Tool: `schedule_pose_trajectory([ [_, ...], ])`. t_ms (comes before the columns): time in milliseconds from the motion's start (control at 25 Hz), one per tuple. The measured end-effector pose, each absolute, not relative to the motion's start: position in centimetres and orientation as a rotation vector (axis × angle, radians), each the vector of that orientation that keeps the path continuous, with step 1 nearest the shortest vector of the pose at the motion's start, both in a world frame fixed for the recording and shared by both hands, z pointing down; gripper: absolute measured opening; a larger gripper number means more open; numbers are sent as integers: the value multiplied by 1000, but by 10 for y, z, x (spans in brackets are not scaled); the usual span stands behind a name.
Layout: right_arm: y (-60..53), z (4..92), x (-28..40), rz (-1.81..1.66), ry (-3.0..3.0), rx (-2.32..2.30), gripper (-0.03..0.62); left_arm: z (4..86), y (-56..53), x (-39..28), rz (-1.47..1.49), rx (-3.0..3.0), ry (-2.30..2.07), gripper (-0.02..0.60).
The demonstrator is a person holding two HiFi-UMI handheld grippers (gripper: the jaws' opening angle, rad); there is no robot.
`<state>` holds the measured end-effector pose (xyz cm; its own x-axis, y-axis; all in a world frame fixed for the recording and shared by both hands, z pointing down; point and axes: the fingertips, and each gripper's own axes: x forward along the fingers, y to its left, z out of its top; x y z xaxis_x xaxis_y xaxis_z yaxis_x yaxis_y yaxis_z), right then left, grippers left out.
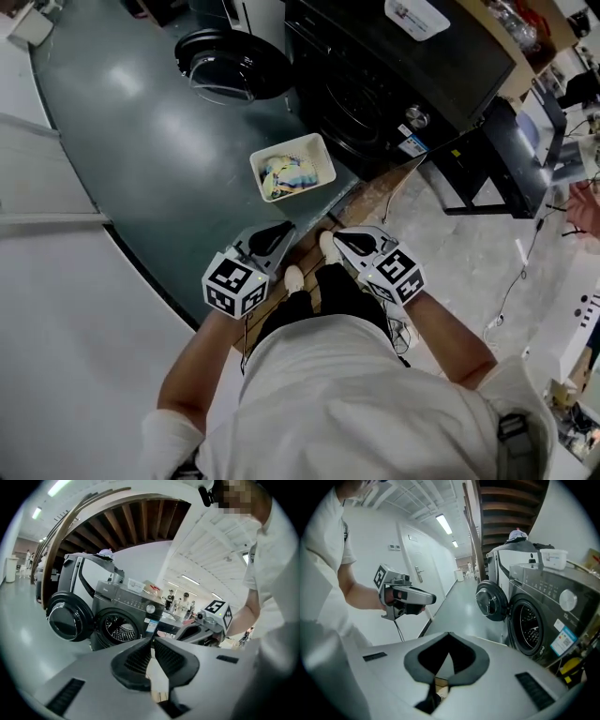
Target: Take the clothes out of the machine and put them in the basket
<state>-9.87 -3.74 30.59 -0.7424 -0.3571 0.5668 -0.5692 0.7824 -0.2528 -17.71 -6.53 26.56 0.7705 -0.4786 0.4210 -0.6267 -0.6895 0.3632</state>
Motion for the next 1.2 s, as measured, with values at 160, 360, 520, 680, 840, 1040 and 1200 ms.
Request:
schedule_pose_trajectory([
  [160, -19, 271, -106, 544, -2507, 716, 3, 230, -38, -182, 437, 2510, -813, 2],
  [360, 1, 243, -114, 529, -2552, 745, 3, 205, -13, -187, 417, 2523, -805, -2],
  [520, 15, 224, -114, 521, -2578, 771, 3, 194, 7, -193, 430, 2525, -807, -2],
  [680, 27, 213, -116, 502, -2591, 797, 3, 190, 24, -202, 456, 2542, -810, -2],
  [840, 42, 209, -116, 488, -2590, 807, 3, 187, 38, -209, 451, 2543, -824, -2],
  [1040, 57, 201, -120, 455, -2594, 800, 3, 185, 52, -215, 440, 2538, -835, -2],
  [1200, 65, 195, -122, 429, -2589, 806, 3, 184, 59, -216, 432, 2542, -824, -2],
])
